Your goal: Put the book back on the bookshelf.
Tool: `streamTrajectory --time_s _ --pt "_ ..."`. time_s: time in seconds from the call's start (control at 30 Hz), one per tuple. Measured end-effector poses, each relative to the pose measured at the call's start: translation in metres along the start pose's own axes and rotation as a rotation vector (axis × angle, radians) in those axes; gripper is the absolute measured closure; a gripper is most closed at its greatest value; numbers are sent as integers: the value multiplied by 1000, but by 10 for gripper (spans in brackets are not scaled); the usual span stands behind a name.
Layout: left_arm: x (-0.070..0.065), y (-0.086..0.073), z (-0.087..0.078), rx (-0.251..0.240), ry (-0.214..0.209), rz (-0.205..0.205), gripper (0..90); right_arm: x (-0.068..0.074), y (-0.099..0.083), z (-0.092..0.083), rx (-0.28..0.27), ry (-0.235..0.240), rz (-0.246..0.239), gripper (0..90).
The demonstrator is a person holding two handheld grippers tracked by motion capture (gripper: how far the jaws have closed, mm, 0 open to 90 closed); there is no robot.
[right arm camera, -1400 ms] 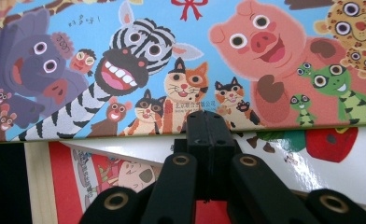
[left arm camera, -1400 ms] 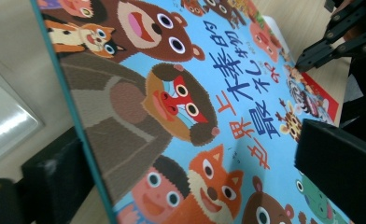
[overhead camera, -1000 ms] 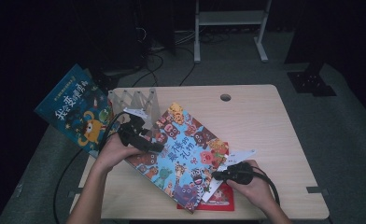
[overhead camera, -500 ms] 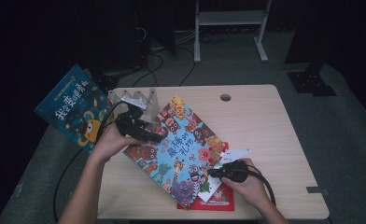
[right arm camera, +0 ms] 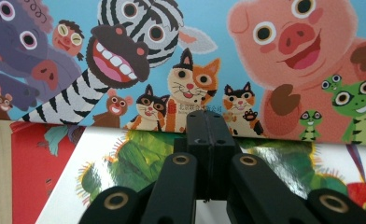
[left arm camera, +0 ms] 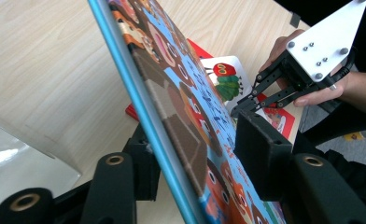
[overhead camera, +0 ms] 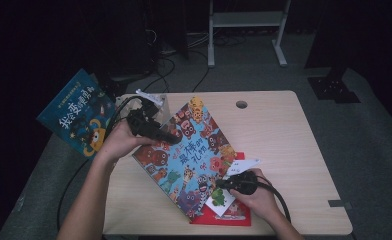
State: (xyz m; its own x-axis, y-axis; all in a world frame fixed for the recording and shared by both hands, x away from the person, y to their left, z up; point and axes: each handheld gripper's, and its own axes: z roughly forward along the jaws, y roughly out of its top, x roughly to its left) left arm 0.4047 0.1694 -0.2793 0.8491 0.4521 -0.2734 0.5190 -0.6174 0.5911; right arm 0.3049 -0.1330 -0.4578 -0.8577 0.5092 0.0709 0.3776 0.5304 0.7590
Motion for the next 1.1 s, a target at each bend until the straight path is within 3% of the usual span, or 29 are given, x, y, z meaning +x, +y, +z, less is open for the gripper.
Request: streamTrajectory --time_s 0.17,0.37,0.5,0.63,0.77,0.83,0.97,1.1 --pt "-2 12 -3 52 31 -58 627 2 3 3 1 -3 -9 897" --pt "-2 18 -6 64 8 -113 677 3 4 5 0 -6 -16 897" --pt "-5 23 -9 58 -8 -126 711 6 7 8 -2 -3 -23 897" --pt "-10 31 -11 86 -10 -114 738 7 10 12 -6 3 -30 892" --pt "-15 38 -11 114 -1 -115 747 -2 6 4 -48 -15 0 725" --pt "-16 41 -12 126 1 -115 752 -13 3 -6 -96 -67 53 632" --pt "-20 46 -13 147 12 -111 763 -50 -11 -28 -160 -226 136 443" --pt "-25 51 -13 166 21 -101 772 -81 -29 -39 -134 -347 220 348"
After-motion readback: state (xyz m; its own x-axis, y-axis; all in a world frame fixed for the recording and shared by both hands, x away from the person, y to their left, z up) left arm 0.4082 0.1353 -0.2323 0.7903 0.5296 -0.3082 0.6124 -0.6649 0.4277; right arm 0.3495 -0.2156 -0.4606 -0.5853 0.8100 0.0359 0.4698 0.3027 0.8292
